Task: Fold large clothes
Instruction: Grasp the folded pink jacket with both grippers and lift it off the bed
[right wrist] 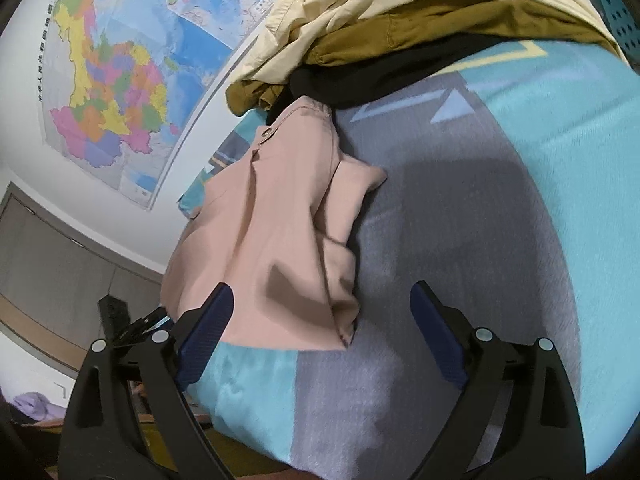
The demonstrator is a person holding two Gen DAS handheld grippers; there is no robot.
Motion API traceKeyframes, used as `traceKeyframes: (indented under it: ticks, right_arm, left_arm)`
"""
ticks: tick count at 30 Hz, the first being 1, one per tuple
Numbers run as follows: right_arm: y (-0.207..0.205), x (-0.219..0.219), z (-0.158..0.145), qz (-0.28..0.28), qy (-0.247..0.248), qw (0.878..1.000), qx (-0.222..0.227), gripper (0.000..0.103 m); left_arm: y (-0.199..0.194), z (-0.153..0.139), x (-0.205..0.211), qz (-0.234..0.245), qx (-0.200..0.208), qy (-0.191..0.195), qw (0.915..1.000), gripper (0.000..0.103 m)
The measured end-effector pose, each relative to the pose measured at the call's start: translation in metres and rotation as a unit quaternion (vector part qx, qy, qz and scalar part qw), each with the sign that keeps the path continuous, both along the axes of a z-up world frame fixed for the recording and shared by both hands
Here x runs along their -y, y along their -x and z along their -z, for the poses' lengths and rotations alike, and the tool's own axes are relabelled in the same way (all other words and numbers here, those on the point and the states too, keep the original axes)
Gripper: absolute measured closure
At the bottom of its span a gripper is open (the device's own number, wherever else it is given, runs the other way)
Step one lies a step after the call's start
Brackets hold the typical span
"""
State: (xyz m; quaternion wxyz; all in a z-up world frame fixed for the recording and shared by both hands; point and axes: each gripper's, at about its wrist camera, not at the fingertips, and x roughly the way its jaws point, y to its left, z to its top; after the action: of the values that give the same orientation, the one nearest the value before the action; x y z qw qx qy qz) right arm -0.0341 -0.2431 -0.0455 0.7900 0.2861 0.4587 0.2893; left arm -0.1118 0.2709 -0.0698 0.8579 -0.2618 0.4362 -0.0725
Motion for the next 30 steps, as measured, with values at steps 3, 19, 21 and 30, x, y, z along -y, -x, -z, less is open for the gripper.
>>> traceKeyframes:
  ticks: [3,19,21,30]
  right_arm:
    - [0.000,-0.007,0.001,-0.006,0.005,1.000,0.001,0.012]
    - [-0.072,-0.100,0.001,-0.107,0.030,0.993,0.041,0.011]
    - [-0.078,-0.110,0.002,-0.116,0.030,0.992,0.042,0.015]
    - [-0.093,-0.117,0.004,-0.127,0.016,0.991,0.032,0.035]
  left_arm:
    - [-0.009,0.000,0.000,-0.001,0.003,0.013,0.9999,0.009]
    - [-0.051,0.001,0.019,-0.001,0.008,0.009,0.9999,0.015]
    - [-0.056,0.001,0.022,0.006,0.012,-0.005,0.9999,0.016]
    - [-0.071,-0.001,0.031,0.001,0.001,-0.054,0.9986,0.023]
